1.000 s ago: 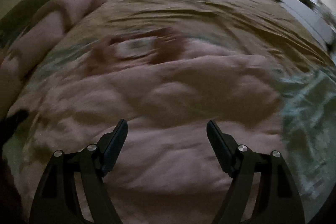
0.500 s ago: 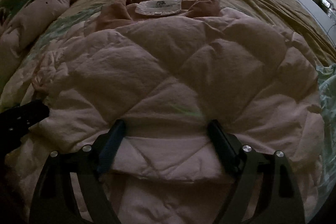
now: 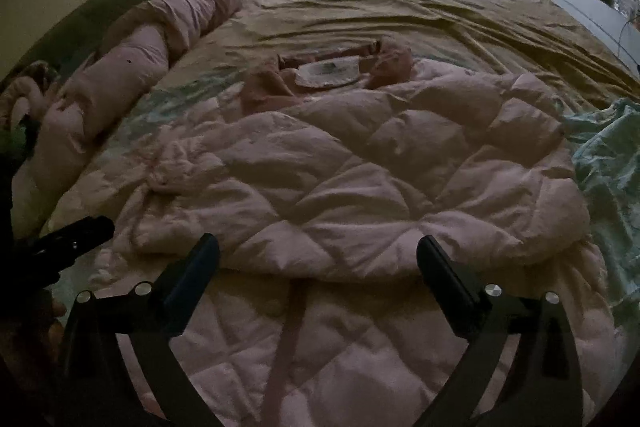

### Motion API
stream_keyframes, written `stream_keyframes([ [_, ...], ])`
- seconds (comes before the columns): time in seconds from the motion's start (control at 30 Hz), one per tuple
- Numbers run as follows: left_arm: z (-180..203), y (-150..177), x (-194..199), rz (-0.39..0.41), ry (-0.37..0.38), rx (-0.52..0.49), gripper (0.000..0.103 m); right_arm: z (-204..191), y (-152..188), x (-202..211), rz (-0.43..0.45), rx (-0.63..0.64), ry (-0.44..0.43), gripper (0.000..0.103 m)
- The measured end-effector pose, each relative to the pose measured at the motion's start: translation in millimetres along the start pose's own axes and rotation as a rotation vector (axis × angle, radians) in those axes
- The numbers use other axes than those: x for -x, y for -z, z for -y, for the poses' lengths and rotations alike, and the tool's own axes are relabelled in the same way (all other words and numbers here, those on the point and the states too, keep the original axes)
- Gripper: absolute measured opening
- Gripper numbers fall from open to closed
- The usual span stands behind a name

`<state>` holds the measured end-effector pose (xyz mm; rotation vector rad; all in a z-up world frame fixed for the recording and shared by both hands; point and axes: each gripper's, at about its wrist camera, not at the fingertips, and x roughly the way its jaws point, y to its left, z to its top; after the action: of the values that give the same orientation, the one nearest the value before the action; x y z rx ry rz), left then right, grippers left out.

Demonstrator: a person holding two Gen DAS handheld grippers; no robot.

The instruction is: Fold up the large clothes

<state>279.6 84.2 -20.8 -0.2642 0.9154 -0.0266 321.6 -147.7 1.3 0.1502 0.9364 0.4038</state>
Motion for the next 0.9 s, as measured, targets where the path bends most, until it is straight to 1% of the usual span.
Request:
stream_keyframes([
  [0.17, -11.3, 4.6, 22.4, 0.026, -0.02, 0.008, 0.094, -16.9, -1.3, 16.1, 0.026, 0.017, -0.024, 0.098],
  [0.3, -24.1, 8.0, 40.5, 0.058, -0.055, 0.006, 0.094, -38.5, -7.1, 27.0, 0.051, 0.048, -0.041, 0.098],
  [0.37, -32.0, 9.0, 46.6, 0.061, -0.062, 0.017, 0.094, -49.5, -9.9, 31.1, 0.062, 0.059, -0.054, 0.098],
  [0.53, -51.8, 12.8, 60.0, 0.076, -0.08, 0.04, 0.094, -79.9, -14.5, 34.9, 0.069, 0.1, -0.08, 0.098],
  [0.7, -71.2, 18.0, 73.6, 0.108, -0.153, 0.031, 0.094, -114.2, -14.6, 35.3, 0.072, 0.151, -0.098, 0.098],
  [0.77, -79.9, 19.8, 78.2, 0.114, -0.164, 0.035, 0.094, -125.6, -14.6, 34.3, 0.073, 0.168, -0.104, 0.098],
  [0.9, -99.7, 22.7, 87.2, 0.124, -0.161, 0.064, 0.094, -147.4, -13.2, 32.4, 0.076, 0.19, -0.122, 0.098],
])
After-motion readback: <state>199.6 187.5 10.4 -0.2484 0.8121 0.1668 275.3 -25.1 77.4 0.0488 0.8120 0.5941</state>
